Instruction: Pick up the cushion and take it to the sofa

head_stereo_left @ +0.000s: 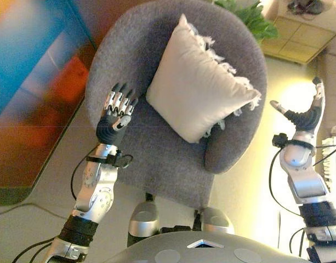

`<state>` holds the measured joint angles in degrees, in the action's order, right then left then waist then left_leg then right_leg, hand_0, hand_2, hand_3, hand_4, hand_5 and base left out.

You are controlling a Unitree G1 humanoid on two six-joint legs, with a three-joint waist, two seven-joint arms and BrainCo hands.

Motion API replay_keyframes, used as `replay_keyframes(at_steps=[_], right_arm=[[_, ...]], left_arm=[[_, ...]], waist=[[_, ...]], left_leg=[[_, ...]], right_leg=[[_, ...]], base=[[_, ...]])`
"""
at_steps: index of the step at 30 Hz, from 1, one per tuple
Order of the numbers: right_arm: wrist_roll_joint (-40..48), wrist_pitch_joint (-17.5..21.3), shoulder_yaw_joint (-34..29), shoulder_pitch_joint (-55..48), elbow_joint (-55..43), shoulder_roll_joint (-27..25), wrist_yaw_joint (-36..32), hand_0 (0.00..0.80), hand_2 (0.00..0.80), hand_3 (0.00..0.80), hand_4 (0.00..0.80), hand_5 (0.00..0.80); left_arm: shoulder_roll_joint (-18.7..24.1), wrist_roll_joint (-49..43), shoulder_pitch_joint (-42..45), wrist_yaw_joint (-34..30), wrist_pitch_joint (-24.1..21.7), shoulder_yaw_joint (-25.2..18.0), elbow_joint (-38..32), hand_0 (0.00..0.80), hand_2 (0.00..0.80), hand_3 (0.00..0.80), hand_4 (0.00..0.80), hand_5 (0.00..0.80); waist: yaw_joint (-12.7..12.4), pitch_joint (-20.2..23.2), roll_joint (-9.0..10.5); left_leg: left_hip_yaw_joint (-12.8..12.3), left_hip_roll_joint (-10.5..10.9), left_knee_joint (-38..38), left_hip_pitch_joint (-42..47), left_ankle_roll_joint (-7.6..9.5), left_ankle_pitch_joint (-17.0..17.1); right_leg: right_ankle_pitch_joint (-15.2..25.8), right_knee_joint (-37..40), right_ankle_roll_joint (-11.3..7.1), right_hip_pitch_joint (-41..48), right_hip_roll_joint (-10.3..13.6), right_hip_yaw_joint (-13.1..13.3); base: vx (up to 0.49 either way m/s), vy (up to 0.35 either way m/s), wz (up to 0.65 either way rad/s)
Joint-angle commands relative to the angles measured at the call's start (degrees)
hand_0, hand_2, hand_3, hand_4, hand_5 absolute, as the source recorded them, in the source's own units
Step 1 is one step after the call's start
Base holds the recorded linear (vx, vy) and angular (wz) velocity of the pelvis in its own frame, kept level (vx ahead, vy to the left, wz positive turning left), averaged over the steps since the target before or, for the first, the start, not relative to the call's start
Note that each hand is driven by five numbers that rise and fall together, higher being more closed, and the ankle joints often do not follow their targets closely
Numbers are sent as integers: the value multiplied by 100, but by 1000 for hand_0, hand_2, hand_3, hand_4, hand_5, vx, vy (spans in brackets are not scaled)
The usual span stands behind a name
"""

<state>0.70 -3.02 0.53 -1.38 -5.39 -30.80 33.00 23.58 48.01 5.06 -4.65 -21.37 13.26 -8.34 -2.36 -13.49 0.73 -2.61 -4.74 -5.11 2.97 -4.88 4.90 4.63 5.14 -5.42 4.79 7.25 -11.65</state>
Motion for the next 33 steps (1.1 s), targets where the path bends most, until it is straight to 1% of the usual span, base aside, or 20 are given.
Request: replay_keyframes(at_steps=[1, 4, 6, 8, 9, 10, 11, 12, 15, 17, 18, 20, 22, 23, 24, 26, 27, 28, 30, 33], right_arm=[[173, 410, -28, -208, -26, 4, -410, 0, 0, 0, 0, 0], [530, 314, 226, -565, 387, 328, -690, 0, 0, 0, 0, 0], [504, 337, 300, -807, 716, 523, -858, 0, 0, 0, 0, 0], [1083, 221, 394, -1085, 1068, 682, -1080, 0, 0, 0, 0, 0], [1128, 403, 460, -1179, 1530, 905, -1140, 0, 0, 0, 0, 0], [906, 504, 510, -1196, 1857, 998, -1154, 0, 0, 0, 0, 0], [788, 386, 579, -1176, 2137, 1044, -1183, 0, 0, 0, 0, 0], [955, 255, 641, -1149, 2376, 1087, -1213, 0, 0, 0, 0, 0], [891, 176, 764, -1060, 3028, 1258, -1282, 0, 0, 0, 0, 0], [838, 18, 857, -960, 3660, 1378, -1541, 0, 0, 0, 0, 0], [891, -24, 884, -922, 4028, 1451, -1614, 0, 0, 0, 0, 0], [1006, -65, 893, -854, 4728, 1551, -1781, 0, 0, 0, 0, 0], [1043, -50, 867, -774, 5436, 1660, -1889, 0, 0, 0, 0, 0], [1045, -107, 838, -728, 5787, 1726, -1890, 0, 0, 0, 0, 0], [1033, -232, 823, -704, 5933, 1758, -1911, 0, 0, 0, 0, 0], [965, -314, 812, -629, 6569, 1826, -2019, 0, 0, 0, 0, 0], [945, -325, 789, -571, 6806, 1832, -2083, 0, 0, 0, 0, 0], [970, -444, 778, -494, 6993, 1828, -2162, 0, 0, 0, 0, 0], [1073, -549, 766, -326, 7405, 1816, -2296, 0, 0, 0, 0, 0], [1094, -637, 764, -234, 7741, 1891, -2399, 0, 0, 0, 0, 0]], left_arm=[[-46, -251, 218, -269, -117, -209, -169, 0, 0, 0, 0, 0], [-127, -335, 411, -298, -44, -279, 15, 0, 0, 0, 0, 0], [-174, -451, 588, -331, -97, -298, 256, 0, 0, 0, 0, 0], [-205, -683, 740, -181, 85, -342, 536, 0, 0, 0, 0, 0], [-255, -797, 789, -172, 0, -347, 866, 0, 0, 0, 0, 0], [-278, -881, 803, -163, 28, -366, 1077, 0, 0, 0, 0, 0], [-291, -982, 796, -76, 164, -375, 1267, 0, 0, 0, 0, 0], [-302, -1095, 760, -9, 243, -365, 1477, 0, 0, 0, 0, 0], [-391, -1378, 680, 172, 322, -333, 2093, 0, 0, 0, 0, 0], [-490, -1777, 587, 245, 505, -294, 2940, 0, 0, 0, 0, 0], [-536, -1938, 530, 301, 463, -263, 3420, 0, 0, 0, 0, 0], [-606, -2270, 423, 414, 684, -242, 4218, 0, 0, 0, 0, 0], [-695, -2576, 288, 468, 715, -250, 5067, 0, 0, 0, 0, 0], [-749, -2776, 238, 526, 870, -302, 5573, 0, 0, 0, 0, 0], [-765, -2929, 214, 516, 990, -341, 5806, 0, 0, 0, 0, 0], [-738, -3340, 122, 416, 1077, -273, 6619, 0, 0, 0, 0, 0], [-735, -3426, 88, 427, 1135, -231, 6899, 0, 0, 0, 0, 0], [-748, -3477, 55, 465, 1406, -240, 7176, 0, 0, 0, 0, 0], [-782, -3412, -99, 468, 1730, -296, 7745, 0, 0, 0, 0, 0], [-902, -3282, -270, 604, 2000, -376, 8018, 0, 0, 0, 0, 0]], waist=[[24, 576, 74], [86, 632, 97], [126, 658, 111], [178, 676, 119], [207, 685, 120], [220, 688, 118], [231, 689, 114], [240, 683, 112], [257, 687, 111], [261, 701, 110], [266, 703, 108], [271, 702, 106], [279, 697, 117], [293, 686, 119], [297, 673, 117], [289, 637, 113], [274, 623, 98], [260, 604, 87], [250, 590, 89], [252, 630, 120]], left_leg=[[-106, -68, 11, 430, 174, -834], [-152, -34, 11, 504, 196, -865], [-204, -22, 11, 537, 204, -879], [-252, 0, 11, 569, 229, -889], [-281, 15, 11, 585, 231, -888], [-301, 25, 11, 599, 236, -891], [-321, 38, 11, 609, 246, -897], [-332, 53, 11, 621, 256, -899], [-351, 80, 11, 640, 270, -903], [-362, 116, 11, 654, 296, -908], [-369, 131, 11, 656, 303, -903], [-400, 151, 11, 664, 313, -901], [-424, 179, 11, 671, 332, -906], [-438, 191, 11, 680, 349, -912], [-441, 197, 11, 683, 355, -912], [-417, 209, 11, 688, 393, -920], [-425, 199, 11, 689, 406, -917], [-454, 192, 11, 695, 419, -912], [-477, 178, 11, 704, 421, -893], [-444, 200, 11, 717, 397, -907]], right_leg=[[-286, -14, -346, 162, 253, 94], [-298, -14, -331, 211, 244, 167], [-292, -14, -333, 224, 245, 216], [-276, -14, -335, 231, 247, 259], [-269, -14, -323, 240, 242, 291], [-265, -14, -320, 249, 241, 309], [-259, -14, -322, 256, 246, 324], [-249, -14, -321, 263, 251, 335], [-232, -14, -316, 277, 260, 369], [-214, -14, -323, 289, 284, 372], [-197, -14, -333, 288, 295, 383], [-180, -14, -350, 292, 318, 382], [-162, -22, -370, 295, 338, 356], [-175, -99, -383, 270, 342, 349], [-193, -165, -393, 242, 340, 357], [-261, -438, -412, 108, 325, 352], [-321, -590, -403, 65, 310, 312], [-361, -738, -401, 17, 298, 268], [-409, -636, -340, 55, 247, 278], [-331, -358, -292, 165, 191, 354]], base=[[-13, 50, -17], [-18, 61, -10], [-17, 58, -14], [-23, 68, -14], [-20, 70, -9], [-18, 82, -7], [-22, 80, -6], [-26, 82, -11], [-16, 80, -16], [3, 98, -5], [9, 98, -4], [15, 93, -5], [17, 84, -13], [6, 70, -16], [-19, 56, -11], [-59, 13, -6], [-87, -16, -6], [-91, -27, -7], [-85, -67, -20], [-59, -114, -39]])
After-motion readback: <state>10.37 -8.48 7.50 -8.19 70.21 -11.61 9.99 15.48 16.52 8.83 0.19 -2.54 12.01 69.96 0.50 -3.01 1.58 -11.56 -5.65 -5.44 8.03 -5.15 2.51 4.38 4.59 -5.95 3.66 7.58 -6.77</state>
